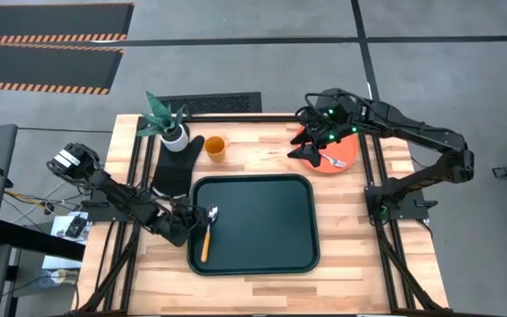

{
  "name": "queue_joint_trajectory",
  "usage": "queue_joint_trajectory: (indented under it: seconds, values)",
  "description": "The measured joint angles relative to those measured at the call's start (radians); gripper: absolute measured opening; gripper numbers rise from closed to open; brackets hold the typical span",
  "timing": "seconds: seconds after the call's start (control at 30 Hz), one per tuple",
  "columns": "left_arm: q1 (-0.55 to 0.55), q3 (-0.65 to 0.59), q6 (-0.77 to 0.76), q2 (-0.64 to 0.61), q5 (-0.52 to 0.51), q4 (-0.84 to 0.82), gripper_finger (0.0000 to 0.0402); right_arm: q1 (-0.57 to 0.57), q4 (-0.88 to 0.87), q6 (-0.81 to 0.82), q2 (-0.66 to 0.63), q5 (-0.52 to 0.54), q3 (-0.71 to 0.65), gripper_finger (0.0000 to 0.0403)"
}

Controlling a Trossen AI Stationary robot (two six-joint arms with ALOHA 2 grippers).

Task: Pick and place plate/cup/fork/spoon on tray
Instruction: Put the yellow spoon on the left of the black serving tray, then put the pink fork to the right of the yellow spoon on the black serving tray

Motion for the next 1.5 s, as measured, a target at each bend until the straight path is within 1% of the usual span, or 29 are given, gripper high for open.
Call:
queue_joint_trajectory:
  seconds: [0.1, 0.27, 0.47, 0.53, 0.6, 0.87, 0.93, 1.03, 1.13, 1.23, 1.33, 1.5]
  values:
    - [-0.003, 0.016, -0.006, 0.0, 0.005, -0.039, 0.0, 0.0, 0.0, -0.001, 0.0, 0.019, 0.0, 0.0302]
    - [-0.007, 0.02, -0.064, 0.0, 0.03, -0.114, 0.0, 0.0, 0.0, -0.001, 0.0, 0.019, 0.0, 0.0302]
    - [0.005, 0.02, -0.085, 0.0, 0.041, -0.125, 0.0004, 0.0, 0.0, -0.001, 0.0, 0.02, 0.0, 0.0302]
    - [0.01, 0.02, -0.086, 0.0, 0.047, -0.125, 0.0017, 0.0, 0.0, 0.0, 0.0, 0.02, 0.0, 0.0302]
    - [0.011, 0.02, -0.086, 0.0, 0.052, -0.125, 0.0039, 0.0, 0.0, 0.0, 0.0, 0.02, 0.0, 0.0302]
    - [0.011, 0.02, -0.086, -0.005, 0.063, -0.121, 0.0157, 0.0, 0.0, 0.001, 0.0, 0.021, 0.0, 0.0302]
    - [0.008, 0.02, -0.081, -0.021, 0.085, -0.126, 0.0181, 0.0, 0.0, 0.001, 0.0, 0.021, 0.0, 0.0302]
    - [0.006, 0.02, -0.081, -0.06, 0.121, -0.168, 0.0207, 0.0, 0.0, 0.001, 0.0, 0.02, 0.0, 0.0302]
    - [0.007, 0.019, -0.082, -0.119, 0.14, -0.262, 0.022, 0.005, 0.0, 0.0, 0.0, 0.02, 0.0, 0.0302]
    - [0.007, 0.017, -0.088, -0.193, 0.149, -0.384, 0.0222, 0.013, 0.0, -0.004, 0.0, 0.02, 0.0, 0.0302]
    - [0.013, 0.017, -0.09, -0.264, 0.166, -0.47, 0.022, 0.022, 0.0, -0.003, 0.001, 0.022, 0.0, 0.0302]
    - [0.017, 0.017, -0.085, -0.348, 0.194, -0.536, 0.022, 0.047, 0.0, 0.007, 0.032, 0.059, -0.002, 0.0301]
